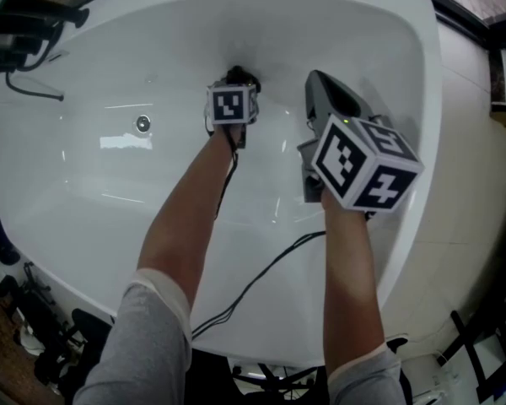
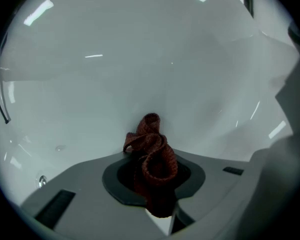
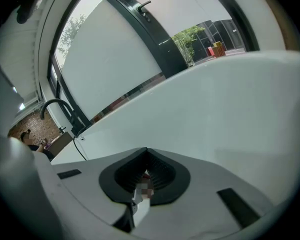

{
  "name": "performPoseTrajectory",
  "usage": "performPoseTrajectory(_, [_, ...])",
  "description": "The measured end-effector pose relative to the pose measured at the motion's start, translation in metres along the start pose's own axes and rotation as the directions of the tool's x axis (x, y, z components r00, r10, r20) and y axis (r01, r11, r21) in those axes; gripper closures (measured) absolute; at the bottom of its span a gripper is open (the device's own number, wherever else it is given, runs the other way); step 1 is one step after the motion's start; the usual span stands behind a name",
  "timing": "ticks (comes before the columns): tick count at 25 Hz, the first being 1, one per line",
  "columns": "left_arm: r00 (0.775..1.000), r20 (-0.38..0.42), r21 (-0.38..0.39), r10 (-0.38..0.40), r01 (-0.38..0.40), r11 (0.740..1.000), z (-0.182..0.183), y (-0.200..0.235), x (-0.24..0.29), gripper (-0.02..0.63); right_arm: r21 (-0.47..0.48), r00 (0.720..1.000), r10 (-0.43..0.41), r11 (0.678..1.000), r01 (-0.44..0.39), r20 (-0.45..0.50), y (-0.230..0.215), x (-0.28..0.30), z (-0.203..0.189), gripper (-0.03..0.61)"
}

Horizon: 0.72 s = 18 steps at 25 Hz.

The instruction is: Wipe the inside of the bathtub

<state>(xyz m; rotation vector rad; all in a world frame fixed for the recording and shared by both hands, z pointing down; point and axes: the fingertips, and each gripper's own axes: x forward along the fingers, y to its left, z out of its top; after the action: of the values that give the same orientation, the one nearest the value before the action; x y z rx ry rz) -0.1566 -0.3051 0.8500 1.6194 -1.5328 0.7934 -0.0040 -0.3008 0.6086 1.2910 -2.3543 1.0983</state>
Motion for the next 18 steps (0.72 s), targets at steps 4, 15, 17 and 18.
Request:
performPoseTrajectory(4, [0.998,0.017,0.038,-0.058,0.058,0.998,0.015,-0.038,-0.006,0.526,0.002,1.0,0.001,1.0,-0.001,0.008,0.004,-0.011,0.005,0.568])
performPoseTrajectory(15, [0.998,0.067,0.113,-0.021,0.013,0.994,0.059,-0.053,-0.046,0.526,-0.003,1.0,-0.011,1.0,0.011,0.012,0.016,-0.045,0.023,0.568])
performPoseTrajectory(17, [0.997,0.077,0.083,0.03,-0.037,0.996,0.064,-0.03,-0.059,0.525,-0.004,1.0,-0.008,1.0,0.008,0.016,0.02,-0.052,0.029,0.568])
performPoseTrajectory(18, [0.996,0.08,0.066,0.045,-0.05,0.997,0.066,-0.022,-0.064,0.525,-0.005,1.0,-0.003,1.0,0.004,0.017,0.022,-0.056,0.032,0.568])
